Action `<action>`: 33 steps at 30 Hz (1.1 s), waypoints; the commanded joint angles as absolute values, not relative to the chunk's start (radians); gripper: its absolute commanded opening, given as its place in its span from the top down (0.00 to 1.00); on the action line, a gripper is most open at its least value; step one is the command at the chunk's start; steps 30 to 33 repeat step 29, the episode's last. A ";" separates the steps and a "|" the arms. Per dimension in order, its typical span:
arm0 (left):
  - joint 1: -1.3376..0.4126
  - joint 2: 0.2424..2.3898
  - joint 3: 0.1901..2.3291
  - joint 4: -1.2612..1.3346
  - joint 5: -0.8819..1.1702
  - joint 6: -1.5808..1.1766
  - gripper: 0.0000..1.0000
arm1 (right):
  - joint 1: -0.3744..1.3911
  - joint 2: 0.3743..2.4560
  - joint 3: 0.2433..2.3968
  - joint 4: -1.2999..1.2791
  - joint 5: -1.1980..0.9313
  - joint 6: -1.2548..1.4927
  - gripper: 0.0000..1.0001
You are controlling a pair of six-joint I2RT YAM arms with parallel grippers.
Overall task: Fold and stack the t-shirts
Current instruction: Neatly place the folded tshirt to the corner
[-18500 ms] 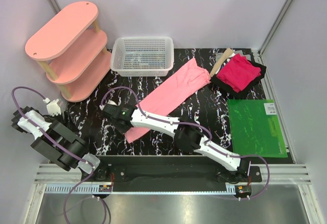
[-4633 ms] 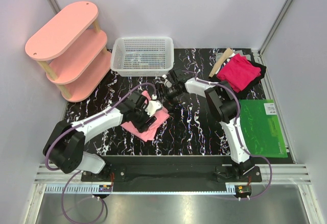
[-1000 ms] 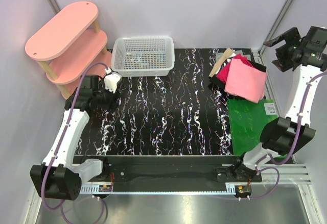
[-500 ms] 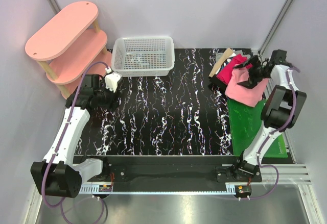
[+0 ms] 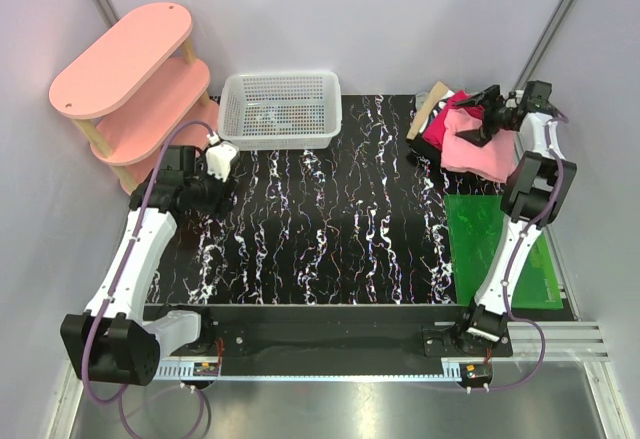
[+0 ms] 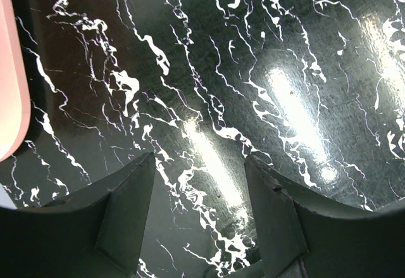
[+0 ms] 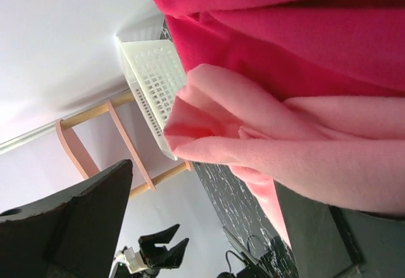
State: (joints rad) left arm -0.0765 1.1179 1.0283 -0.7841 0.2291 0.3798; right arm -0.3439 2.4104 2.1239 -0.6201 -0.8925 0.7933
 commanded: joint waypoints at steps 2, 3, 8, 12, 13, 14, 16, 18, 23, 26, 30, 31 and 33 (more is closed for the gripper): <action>-0.072 1.118 1.071 -0.788 0.242 0.364 0.36 | -0.308 2.488 2.175 -0.575 -0.956 0.781 0.00; -0.071 1.115 1.068 -0.788 0.244 0.362 0.36 | -0.295 2.471 2.168 -0.575 -0.945 0.766 0.00; -0.071 1.094 1.083 -0.790 0.250 0.345 0.35 | -0.236 2.237 2.140 -0.587 -0.916 0.672 0.00; -0.071 1.075 1.135 -0.795 0.242 0.298 0.03 | -0.121 1.984 2.189 -0.737 -0.645 0.487 0.00; -0.071 1.072 1.147 -0.798 0.248 0.292 0.01 | -0.054 1.894 2.192 -0.761 -0.597 0.453 0.00; -0.071 1.069 1.169 -0.807 0.255 0.287 0.01 | -0.025 1.850 2.192 -0.787 -0.553 0.395 0.00; -0.071 1.071 1.190 -0.818 0.270 0.269 0.01 | 0.061 1.737 2.160 -0.808 -0.457 0.355 0.00; -0.069 1.077 1.216 -0.836 0.287 0.247 0.01 | 0.093 1.666 2.074 -0.810 -0.448 0.350 0.00; -0.069 1.072 1.215 -0.848 0.304 0.226 0.01 | 0.155 1.445 1.768 -0.732 -0.442 0.334 0.00; -0.067 1.066 1.209 -0.847 0.307 0.218 0.01 | 0.160 1.387 1.657 -0.730 -0.445 0.311 0.00; -0.067 1.066 1.209 -0.842 0.301 0.212 0.01 | 0.161 1.342 1.573 -0.716 -0.430 0.301 0.00; -0.067 1.066 1.209 -0.842 0.301 0.212 0.01 | 0.161 1.342 1.573 -0.716 -0.430 0.301 0.00; -0.067 1.066 1.209 -0.842 0.301 0.212 0.01 | 0.161 1.342 1.573 -0.716 -0.430 0.301 0.00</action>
